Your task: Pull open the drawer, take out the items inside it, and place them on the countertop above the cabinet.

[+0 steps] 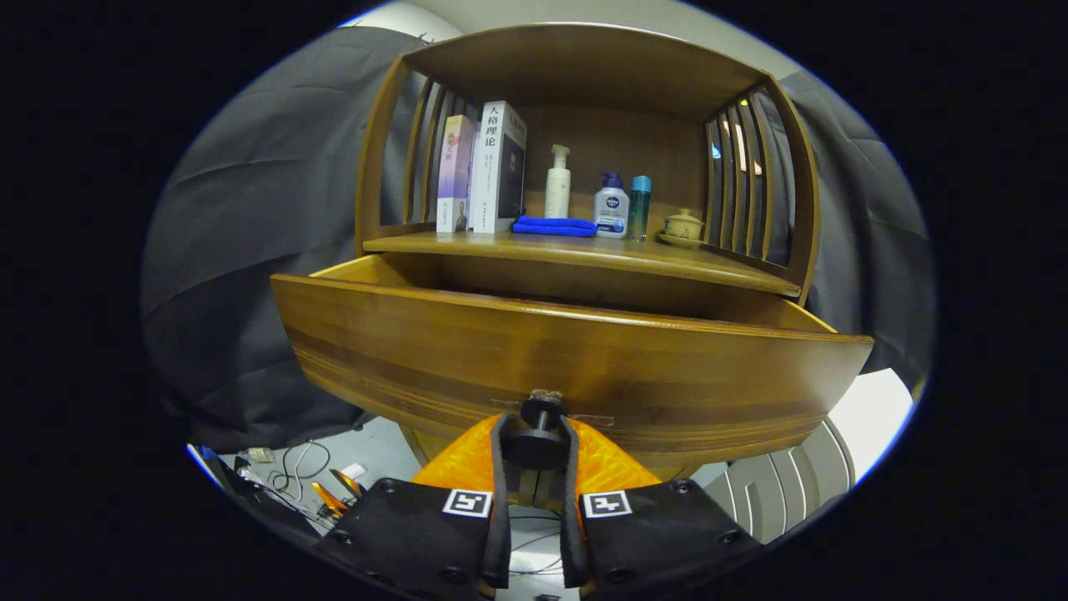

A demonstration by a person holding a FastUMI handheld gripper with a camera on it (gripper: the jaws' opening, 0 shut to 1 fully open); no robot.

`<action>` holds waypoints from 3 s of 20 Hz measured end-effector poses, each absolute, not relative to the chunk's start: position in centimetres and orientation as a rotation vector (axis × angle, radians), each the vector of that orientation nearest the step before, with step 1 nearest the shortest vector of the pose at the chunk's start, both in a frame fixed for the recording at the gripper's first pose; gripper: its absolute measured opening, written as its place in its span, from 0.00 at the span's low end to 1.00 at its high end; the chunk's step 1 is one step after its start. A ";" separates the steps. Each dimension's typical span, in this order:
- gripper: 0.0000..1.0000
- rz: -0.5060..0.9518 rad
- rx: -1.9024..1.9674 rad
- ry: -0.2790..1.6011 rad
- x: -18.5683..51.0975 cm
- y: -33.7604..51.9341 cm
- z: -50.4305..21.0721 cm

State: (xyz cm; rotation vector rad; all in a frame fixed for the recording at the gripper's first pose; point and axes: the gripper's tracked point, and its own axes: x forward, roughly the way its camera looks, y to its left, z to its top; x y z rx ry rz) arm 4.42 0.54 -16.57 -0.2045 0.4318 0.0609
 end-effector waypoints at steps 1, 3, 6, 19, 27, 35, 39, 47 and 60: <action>0.26 0.065 -0.212 0.440 3.9 0.6 -16.8; 0.26 0.075 -0.207 0.444 2.9 0.6 -16.8; 0.26 0.096 -0.213 0.439 1.3 0.7 -16.8; 0.26 0.171 -0.251 0.413 -2.8 1.8 -17.0; 0.47 0.247 -0.154 0.371 -2.4 2.1 -15.7; 0.82 0.351 -0.146 0.209 -1.7 4.7 -7.7; 0.95 0.355 -0.185 0.244 0.1 4.7 -5.7; 0.96 0.455 -0.164 0.360 6.3 4.6 -2.4; 0.96 0.525 -0.298 0.743 15.5 5.4 -8.4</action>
